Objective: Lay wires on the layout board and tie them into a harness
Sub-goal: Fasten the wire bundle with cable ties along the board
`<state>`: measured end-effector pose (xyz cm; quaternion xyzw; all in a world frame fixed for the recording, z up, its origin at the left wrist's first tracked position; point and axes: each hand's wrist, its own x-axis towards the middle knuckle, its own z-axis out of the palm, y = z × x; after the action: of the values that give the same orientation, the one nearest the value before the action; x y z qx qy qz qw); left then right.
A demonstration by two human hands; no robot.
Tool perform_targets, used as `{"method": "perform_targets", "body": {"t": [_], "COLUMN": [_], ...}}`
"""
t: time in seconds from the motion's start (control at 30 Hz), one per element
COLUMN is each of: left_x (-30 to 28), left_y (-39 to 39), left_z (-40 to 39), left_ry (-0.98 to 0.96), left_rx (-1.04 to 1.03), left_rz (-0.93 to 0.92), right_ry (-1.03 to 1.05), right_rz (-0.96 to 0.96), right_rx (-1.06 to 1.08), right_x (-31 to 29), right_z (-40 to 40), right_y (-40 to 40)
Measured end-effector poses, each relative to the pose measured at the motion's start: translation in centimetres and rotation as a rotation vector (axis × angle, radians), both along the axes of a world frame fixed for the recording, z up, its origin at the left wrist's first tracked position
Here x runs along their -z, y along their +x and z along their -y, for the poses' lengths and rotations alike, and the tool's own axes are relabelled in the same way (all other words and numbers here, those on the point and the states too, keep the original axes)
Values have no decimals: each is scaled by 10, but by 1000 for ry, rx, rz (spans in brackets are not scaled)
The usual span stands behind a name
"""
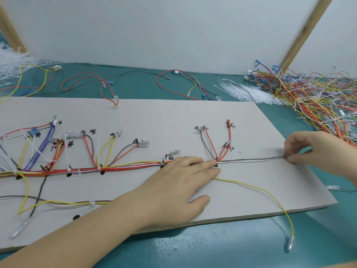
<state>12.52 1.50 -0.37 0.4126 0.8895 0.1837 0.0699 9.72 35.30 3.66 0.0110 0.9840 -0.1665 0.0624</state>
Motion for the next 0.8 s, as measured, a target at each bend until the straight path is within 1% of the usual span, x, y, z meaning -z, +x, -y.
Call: {"method": "perform_targets", "body": {"t": [0.23,0.3,0.37,0.43,0.47,0.5,0.57,0.6,0.63,0.67,0.73,0.8], "left_x": [0,1,1,1,2,2,2,2,2,2,1,1], "left_y": [0,0,0,-1,-1,-1,-1,-1,-1,-1,-1,-1], "left_z": [0,0,0,0,0,0,1,1,1,1,0,1], "left_ry": [11,18,24,29,33,35,37,39,40,38,28,24], "left_rx": [-3,-6,-7,-11,-12,-11,-9,-9,-10,-11,-12,-9], "left_rz": [3,7,9,12,13,13,12,12,13,13,11,8], "right_ry": [88,120,159,113,87,68,-4,1,12,1,-51,-189], "right_rz": [-56,-123,-256,-358,-360,-314,-83,29,91,117,96,105], "right_rx": [-53,-49,-77,-127,-171,-233,-316,-340,-367,-383,-381,-319], "right_x": [0,-1,-6,-18,-22,-22,-15,-9,-5,-4,-5,-11], "right_z": [-1,1,7,25,36,47,70,76,80,82,77,72], "right_y": [10,12,18,30,38,46,59,63,65,65,61,56]}}
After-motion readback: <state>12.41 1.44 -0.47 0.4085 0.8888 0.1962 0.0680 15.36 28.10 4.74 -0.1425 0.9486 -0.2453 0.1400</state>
